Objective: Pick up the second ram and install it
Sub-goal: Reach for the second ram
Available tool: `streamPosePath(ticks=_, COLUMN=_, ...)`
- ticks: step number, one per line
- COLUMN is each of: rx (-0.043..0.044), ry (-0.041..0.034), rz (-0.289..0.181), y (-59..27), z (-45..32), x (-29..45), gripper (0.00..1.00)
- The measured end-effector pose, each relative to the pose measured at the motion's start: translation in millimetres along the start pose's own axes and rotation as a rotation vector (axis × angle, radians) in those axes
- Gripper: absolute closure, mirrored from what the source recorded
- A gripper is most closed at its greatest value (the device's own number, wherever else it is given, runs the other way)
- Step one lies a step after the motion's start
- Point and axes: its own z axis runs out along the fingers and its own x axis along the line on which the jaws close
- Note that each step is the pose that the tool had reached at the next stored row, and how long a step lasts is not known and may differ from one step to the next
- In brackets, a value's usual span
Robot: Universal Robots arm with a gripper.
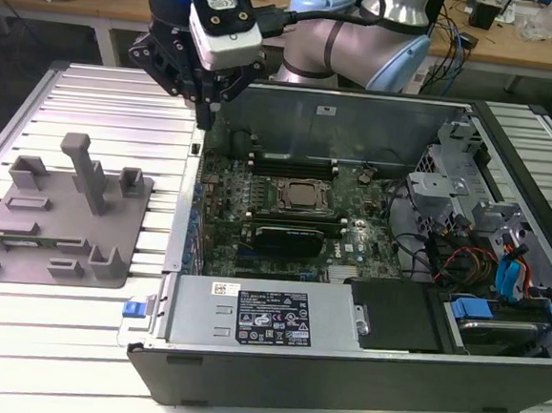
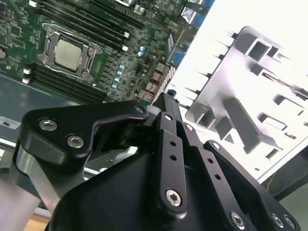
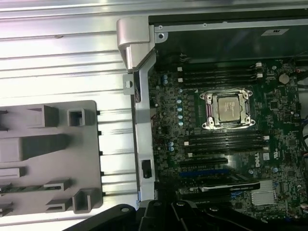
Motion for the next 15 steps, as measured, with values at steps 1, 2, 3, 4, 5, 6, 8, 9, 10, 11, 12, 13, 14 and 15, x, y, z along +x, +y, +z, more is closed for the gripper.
streamPosePath(ticks=1, rx=0.0000, ry=-0.0001, rz=0.000, y=-0.4, z=0.0, x=4.9, gripper=0.92)
streamPosePath(ticks=2, rx=0.0000, ry=-0.0004, rz=0.000, y=-0.6, z=0.0, x=8.2, gripper=0.92)
streamPosePath(ticks=3, rx=0.0000, ry=-0.0006, rz=0.000, y=-0.9, z=0.0, x=12.5, gripper=0.92)
streamPosePath(ticks=4, rx=-0.0001, ry=-0.0009, rz=0.000, y=-1.1, z=0.1, x=14.9, gripper=0.92)
streamPosePath(ticks=5, rx=-0.0002, ry=-0.0014, rz=0.000, y=-1.4, z=0.3, x=18.6, gripper=0.92)
streamPosePath(ticks=6, rx=-0.0002, ry=-0.0018, rz=0.000, y=-1.7, z=0.5, x=21.9, gripper=0.92)
streamPosePath(ticks=8, rx=-0.0002, ry=-0.0028, rz=0.000, y=-2.3, z=1.6, x=30.2, gripper=0.92)
streamPosePath(ticks=9, rx=-0.0002, ry=-0.0030, rz=0.000, y=-2.5, z=2.1, x=32.2, gripper=0.92)
streamPosePath(ticks=10, rx=-0.0003, ry=-0.0030, rz=0.000, y=-3.0, z=3.4, x=37.4, gripper=0.92)
streamPosePath(ticks=11, rx=-0.0002, ry=-0.0032, rz=0.000, y=-3.3, z=4.5, x=42.0, gripper=0.92)
streamPosePath(ticks=12, rx=-0.0003, ry=-0.0034, rz=0.000, y=-3.6, z=5.2, x=44.3, gripper=0.92)
streamPosePath(ticks=13, rx=-0.0003, ry=-0.0035, rz=0.000, y=-3.7, z=5.7, x=46.4, gripper=0.92)
streamPosePath(ticks=14, rx=-0.0003, ry=-0.0037, rz=0.000, y=-4.4, z=7.4, x=53.3, gripper=0.92)
streamPosePath(ticks=15, rx=-0.0004, ry=-0.0040, rz=0.000, y=-4.8, z=8.7, x=58.4, gripper=0.92)
